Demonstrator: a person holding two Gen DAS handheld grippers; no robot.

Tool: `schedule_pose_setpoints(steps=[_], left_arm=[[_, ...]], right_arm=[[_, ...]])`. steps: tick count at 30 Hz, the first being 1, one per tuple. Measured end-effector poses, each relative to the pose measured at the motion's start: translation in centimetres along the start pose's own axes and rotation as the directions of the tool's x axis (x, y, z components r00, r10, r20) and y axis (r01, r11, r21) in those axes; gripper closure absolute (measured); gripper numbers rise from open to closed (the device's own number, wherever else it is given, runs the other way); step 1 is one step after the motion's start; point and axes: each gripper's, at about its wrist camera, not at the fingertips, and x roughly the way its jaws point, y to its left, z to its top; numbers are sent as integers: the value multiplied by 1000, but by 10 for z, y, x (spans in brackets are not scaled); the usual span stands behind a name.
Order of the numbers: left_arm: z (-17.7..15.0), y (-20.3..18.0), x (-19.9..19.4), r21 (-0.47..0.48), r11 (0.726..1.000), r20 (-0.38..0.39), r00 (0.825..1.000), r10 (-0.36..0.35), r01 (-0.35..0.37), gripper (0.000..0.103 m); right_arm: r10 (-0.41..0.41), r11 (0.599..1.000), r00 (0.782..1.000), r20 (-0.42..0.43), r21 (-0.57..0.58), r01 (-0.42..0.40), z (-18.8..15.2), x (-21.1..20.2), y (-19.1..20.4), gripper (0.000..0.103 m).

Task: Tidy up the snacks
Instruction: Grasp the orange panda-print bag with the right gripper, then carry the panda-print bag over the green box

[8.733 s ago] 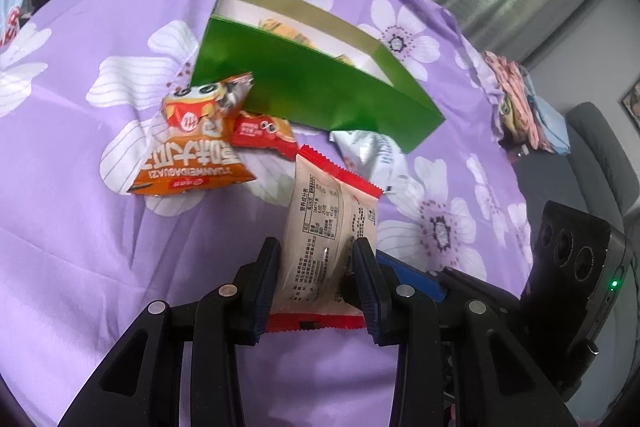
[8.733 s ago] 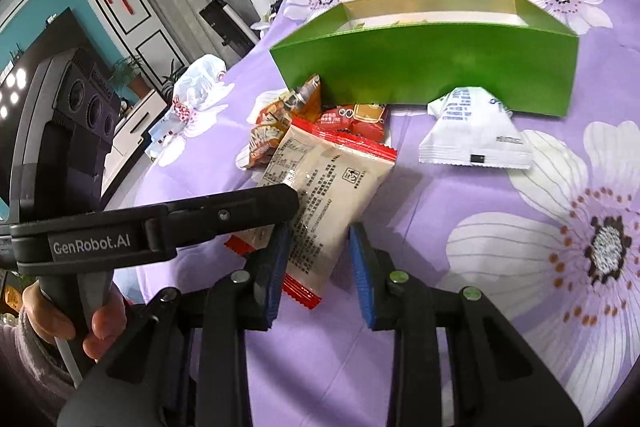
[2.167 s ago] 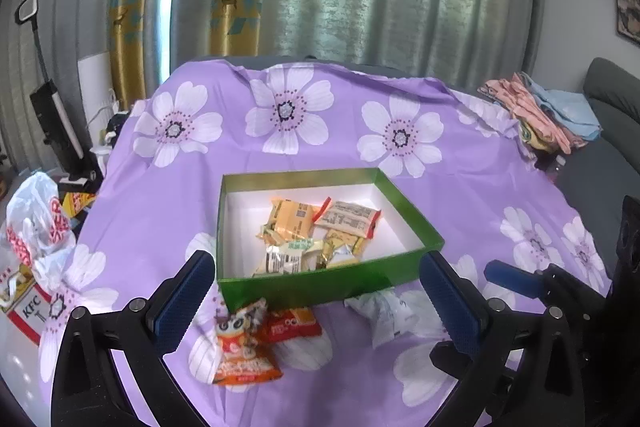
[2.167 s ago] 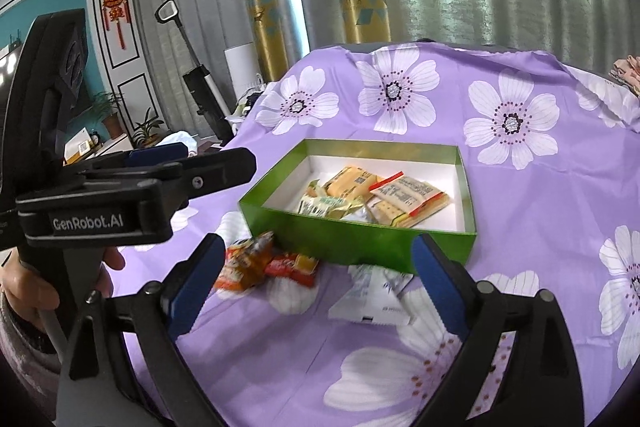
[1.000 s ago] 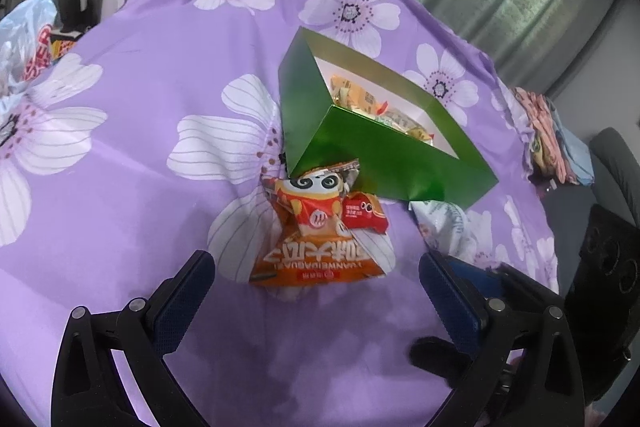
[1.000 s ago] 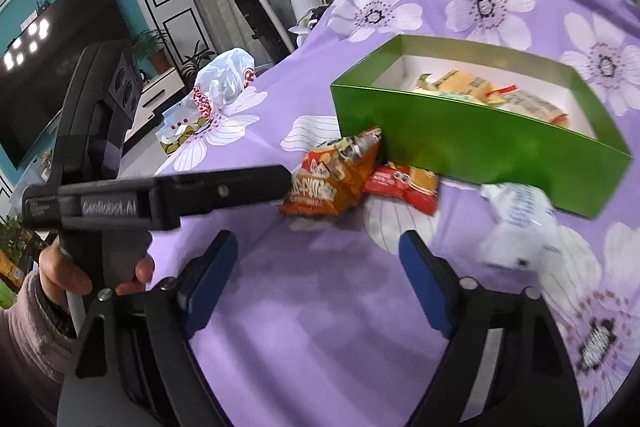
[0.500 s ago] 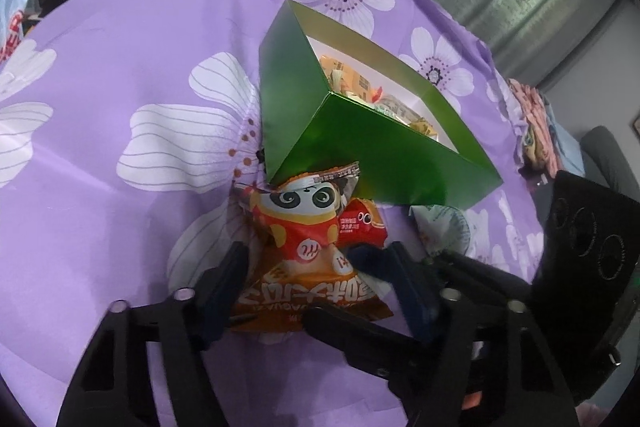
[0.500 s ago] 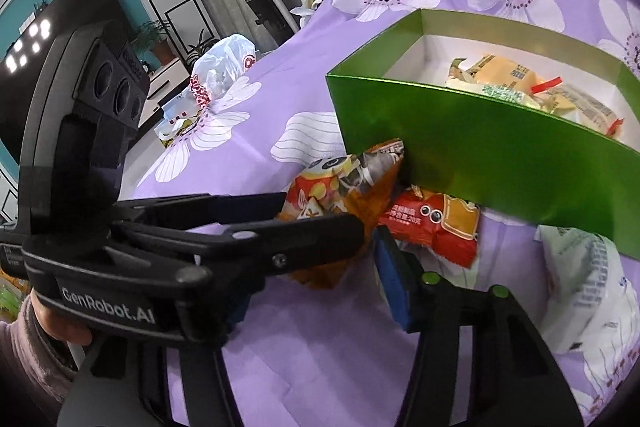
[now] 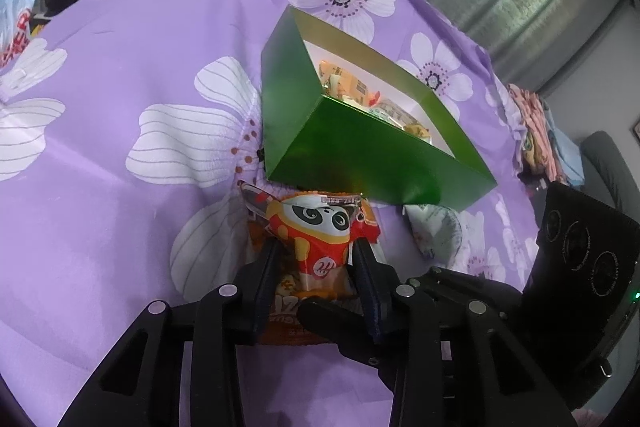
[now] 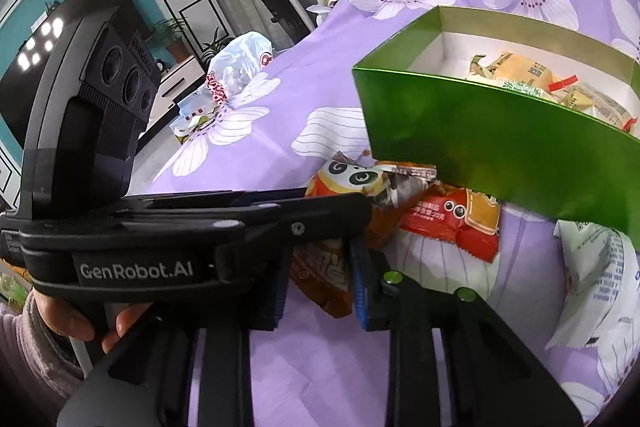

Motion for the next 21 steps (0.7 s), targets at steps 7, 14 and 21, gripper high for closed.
schedule_pose_setpoints(steps=[7,14,21], left_arm=[[-8,-20,-13,37,999,18,1000,-1,0,66],[-10,-48,-30,94,996,53,999,-7,2,66],[-2,-78,-45,158,987,95,995,-15,0,66]], right_arm=[[3,1000,1000,26,-9,-3,-9,-16,6,78],[-12,1000,996,87,-17,14,-13,-49,16,78],[-31,999,987,156,-30,37,-10,-80,20,78]])
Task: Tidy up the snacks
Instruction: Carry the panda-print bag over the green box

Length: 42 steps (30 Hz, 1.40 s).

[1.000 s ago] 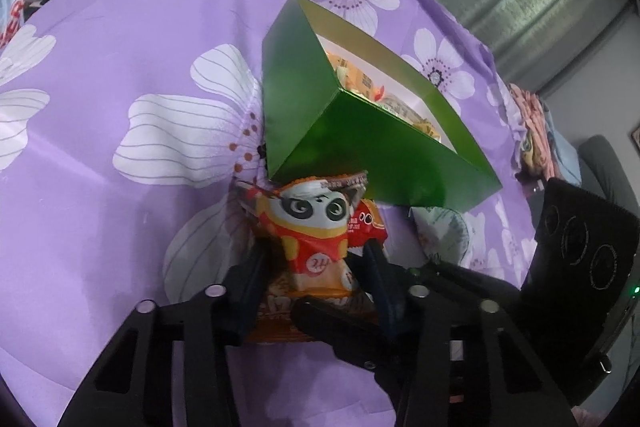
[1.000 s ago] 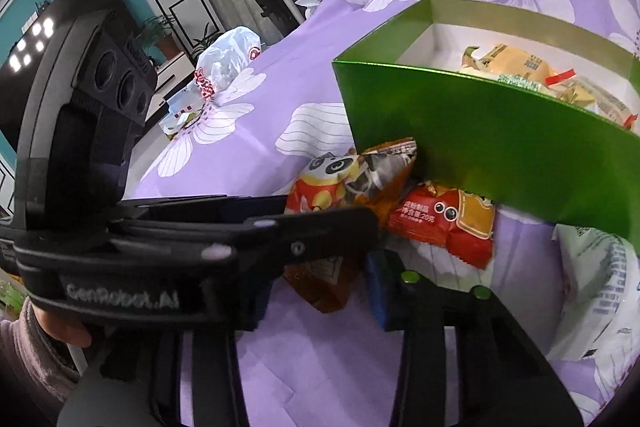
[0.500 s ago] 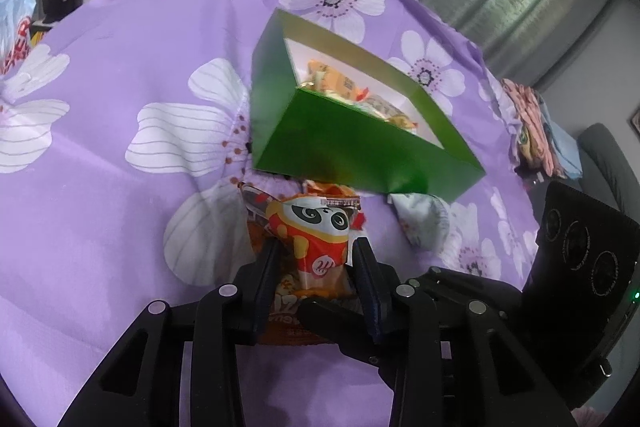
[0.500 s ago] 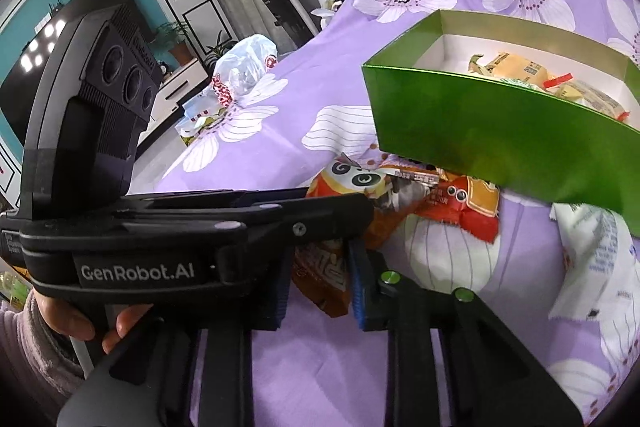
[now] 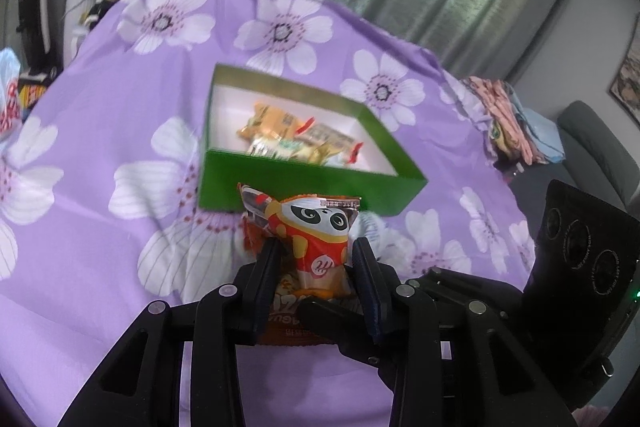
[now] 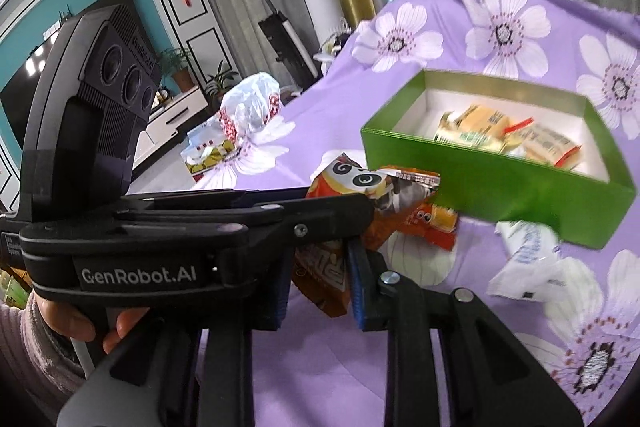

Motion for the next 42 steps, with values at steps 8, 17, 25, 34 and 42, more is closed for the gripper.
schedule_pose_setpoints(steps=[8,17,25,34,42], left_arm=[[20,-32,-4,72,997,39,999,-12,9,66],[44,-57,4,127,991,66,997,-36,27,66],[66,-63,18,142,989,76,996,-46,35,66],[89,-56,40,138,990,74,996,-47,36,66],[107,-40,75,112,993,37,998,-42,38,66]], right_arm=[[-30,999,996,81,-9,31,13,-28,-5,78],[-73,997,986,150,-10,75,29,-47,-21,78],[-99,995,979,181,-11,102,49,-48,-41,78],[-106,994,976,189,-11,110,67,-36,-62,78],[-117,993,981,156,0,118,80,-13,-85,78]])
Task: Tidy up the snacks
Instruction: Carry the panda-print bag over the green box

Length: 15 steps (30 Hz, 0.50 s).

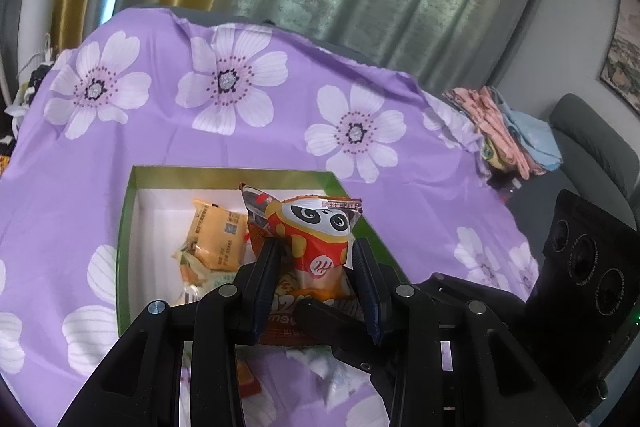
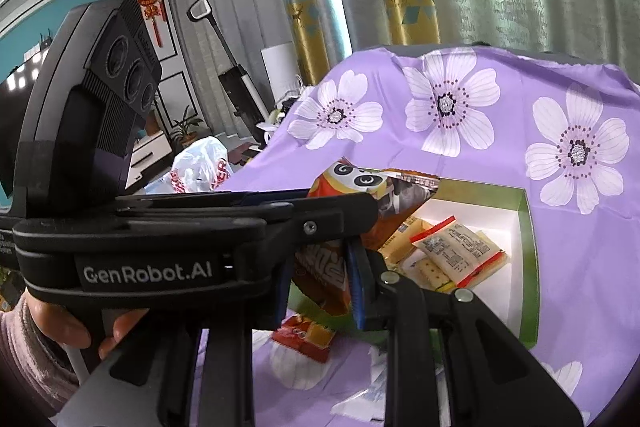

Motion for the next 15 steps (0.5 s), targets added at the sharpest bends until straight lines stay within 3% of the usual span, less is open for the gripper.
schedule_pose_setpoints(steps=[15], left_arm=[[4,43,65,-112,994,-120,993,-17,4,66]], right_arm=[[-9,998,994,-113,56,15,-6,58,-38,78]])
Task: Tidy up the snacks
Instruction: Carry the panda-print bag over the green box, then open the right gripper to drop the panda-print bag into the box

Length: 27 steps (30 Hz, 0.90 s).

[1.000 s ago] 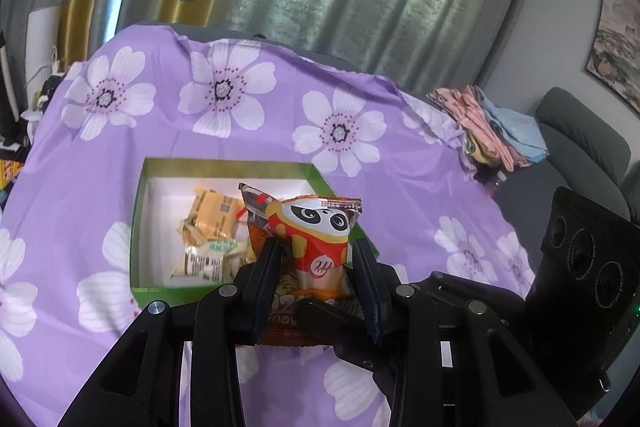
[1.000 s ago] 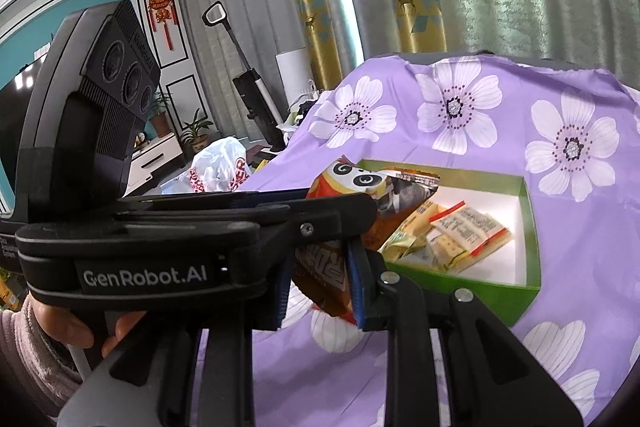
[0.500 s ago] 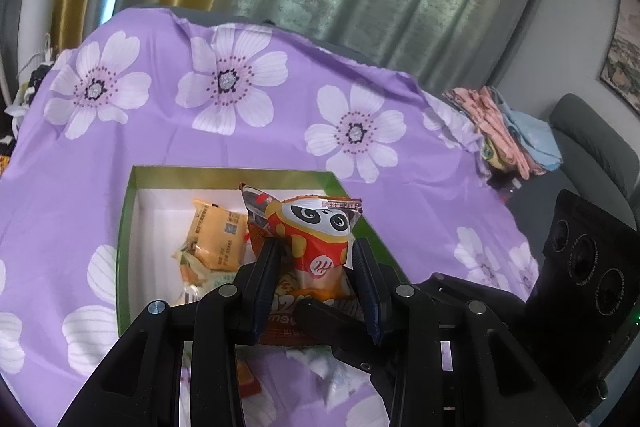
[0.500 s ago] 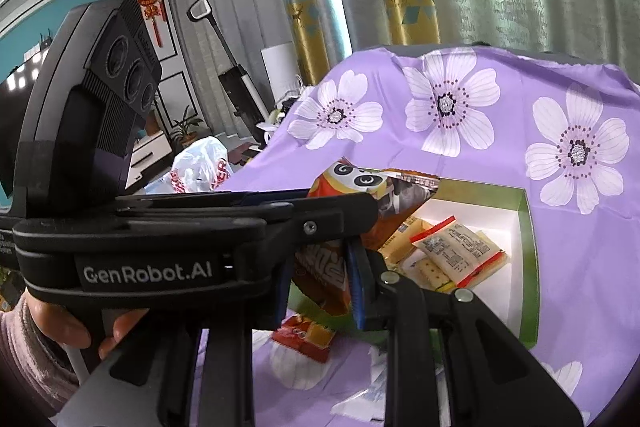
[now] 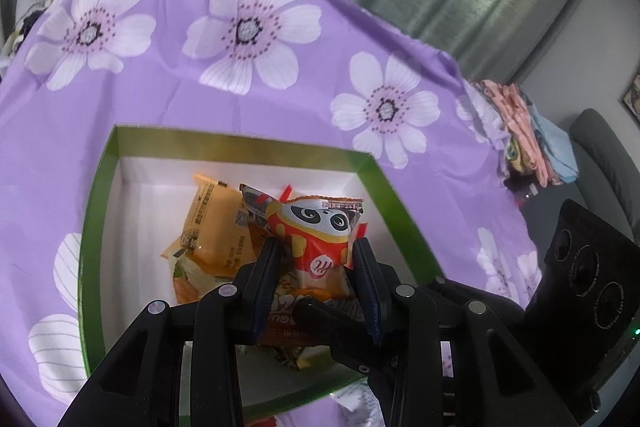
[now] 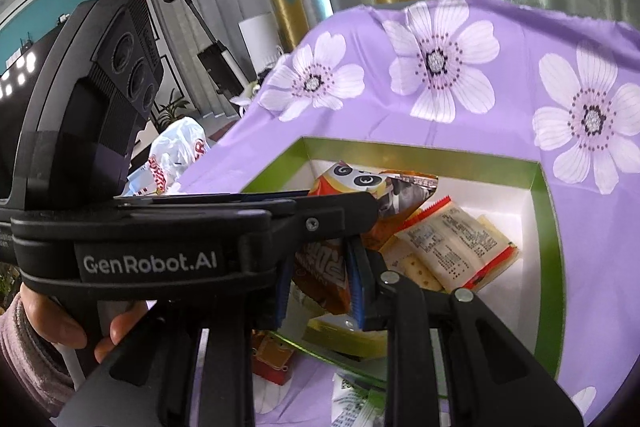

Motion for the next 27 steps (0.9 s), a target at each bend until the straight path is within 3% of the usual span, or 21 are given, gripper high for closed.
schedule_pose_setpoints(steps=[14,16,18,19,27], left_arm=[[-4,-3,6,18,997,-15,997,70,-70,66],[-5,-4,4,27,996,-13,996,85,-85,60],[-6,-5,2,29,995,-11,995,95,-95,35],[-7,-6,-1,32,995,-4,995,98,-98,31],[-13,-20,-25,81,985,50,987,152,-155,22]], right_arm=[[-7,1000,999,-53,29,8,-4,11,-3,74],[-19,1000,998,-55,21,21,-4,10,-1,70],[-26,999,998,-55,24,28,-5,7,-1,60],[-32,999,998,-52,25,33,-5,5,-1,59],[-67,997,997,-26,30,68,-8,-17,2,49]])
